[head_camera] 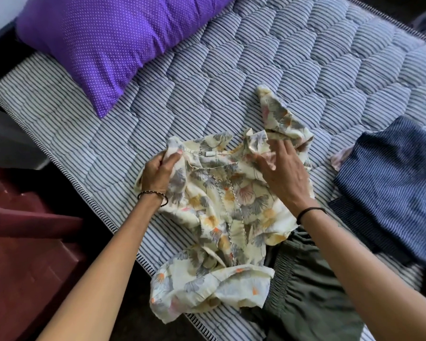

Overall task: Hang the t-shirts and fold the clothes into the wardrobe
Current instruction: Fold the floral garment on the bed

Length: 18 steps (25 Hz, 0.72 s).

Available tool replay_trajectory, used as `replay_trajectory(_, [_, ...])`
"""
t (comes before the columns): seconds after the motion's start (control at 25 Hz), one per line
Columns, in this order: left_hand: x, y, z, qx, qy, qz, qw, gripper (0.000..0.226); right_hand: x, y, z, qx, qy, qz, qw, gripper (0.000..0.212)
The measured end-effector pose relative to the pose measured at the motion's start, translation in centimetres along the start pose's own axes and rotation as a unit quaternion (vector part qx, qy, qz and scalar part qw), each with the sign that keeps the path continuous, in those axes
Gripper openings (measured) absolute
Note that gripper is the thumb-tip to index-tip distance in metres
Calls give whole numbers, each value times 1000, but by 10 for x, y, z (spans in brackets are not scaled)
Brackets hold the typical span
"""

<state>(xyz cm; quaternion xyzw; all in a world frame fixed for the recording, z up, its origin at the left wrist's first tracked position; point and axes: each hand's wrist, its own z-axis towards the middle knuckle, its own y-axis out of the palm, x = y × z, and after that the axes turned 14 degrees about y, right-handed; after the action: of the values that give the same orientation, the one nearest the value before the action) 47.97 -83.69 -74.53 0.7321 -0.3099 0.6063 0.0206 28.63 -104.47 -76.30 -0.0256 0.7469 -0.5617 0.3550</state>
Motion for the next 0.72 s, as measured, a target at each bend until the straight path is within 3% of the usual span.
replay_trajectory(0.08, [2,1,0,24,4,-32,999,27,-9,0,9,-32,-47,-6,998,54])
replay_trajectory(0.16, [3,3,-3,-30,4,-16,999,16,-18,2,18,-80,-81,-31,993,67])
replay_trajectory(0.24, [2,5,-7,-104,12,14,994,34,-23,3,27,-117,-76,-52,989,72])
replay_trajectory(0.32, [-1,7,-11,-150,23,33,988,61,-25,2,34,-130,-55,-89,986,51])
replay_trajectory(0.44, [0,15,-20,-155,35,79,984,65,-30,-9,30,-70,-23,-183,980,13])
replay_trajectory(0.52, [2,21,-28,-135,52,149,978,57,-29,-15,22,-40,-27,-181,982,13])
replay_trajectory(0.6, [5,31,-38,-124,80,200,969,47,-24,-19,12,1,-86,-146,986,17])
replay_trajectory(0.72, [10,41,-54,-108,92,198,970,53,-19,-23,-10,18,-187,-108,976,18])
